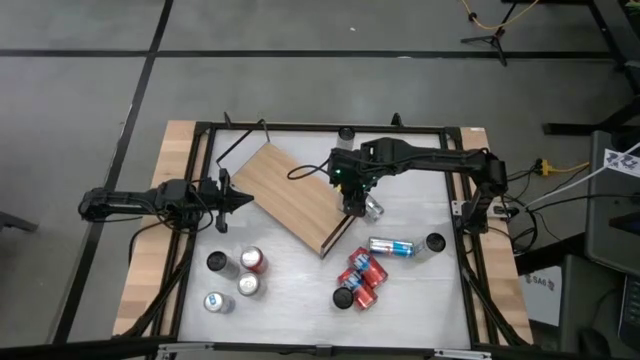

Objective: Place canned beverage on shelf
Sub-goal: Put the right white-pink soda can on the shelf

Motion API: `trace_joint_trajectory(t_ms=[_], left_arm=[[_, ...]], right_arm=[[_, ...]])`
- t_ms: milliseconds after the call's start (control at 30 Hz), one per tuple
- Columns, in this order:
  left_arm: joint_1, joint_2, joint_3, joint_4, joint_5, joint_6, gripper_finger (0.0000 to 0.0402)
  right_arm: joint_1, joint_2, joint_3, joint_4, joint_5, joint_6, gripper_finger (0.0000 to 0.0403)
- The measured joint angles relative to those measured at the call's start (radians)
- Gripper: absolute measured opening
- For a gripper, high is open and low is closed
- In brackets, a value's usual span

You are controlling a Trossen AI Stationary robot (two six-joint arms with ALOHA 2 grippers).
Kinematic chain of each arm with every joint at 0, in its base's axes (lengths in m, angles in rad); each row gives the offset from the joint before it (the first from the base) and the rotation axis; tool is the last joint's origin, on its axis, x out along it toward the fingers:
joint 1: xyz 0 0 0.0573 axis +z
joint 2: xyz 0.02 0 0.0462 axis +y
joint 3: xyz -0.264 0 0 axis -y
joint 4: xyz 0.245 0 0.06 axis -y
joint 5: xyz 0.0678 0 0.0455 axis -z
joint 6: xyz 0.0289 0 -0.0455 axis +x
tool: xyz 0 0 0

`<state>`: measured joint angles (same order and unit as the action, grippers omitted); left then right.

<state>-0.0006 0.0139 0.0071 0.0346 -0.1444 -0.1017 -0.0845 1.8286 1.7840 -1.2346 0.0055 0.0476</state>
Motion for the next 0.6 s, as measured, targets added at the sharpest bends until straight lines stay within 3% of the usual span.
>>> trace_joint_trajectory(t_ms=[600], left_arm=[[0.000, 0.000, 0.000, 0.000, 0.000, 0.000, 0.0000]], right_arm=[[-0.001, -0.002, 0.002, -0.027, -0.024, -0.001, 0.0308]])
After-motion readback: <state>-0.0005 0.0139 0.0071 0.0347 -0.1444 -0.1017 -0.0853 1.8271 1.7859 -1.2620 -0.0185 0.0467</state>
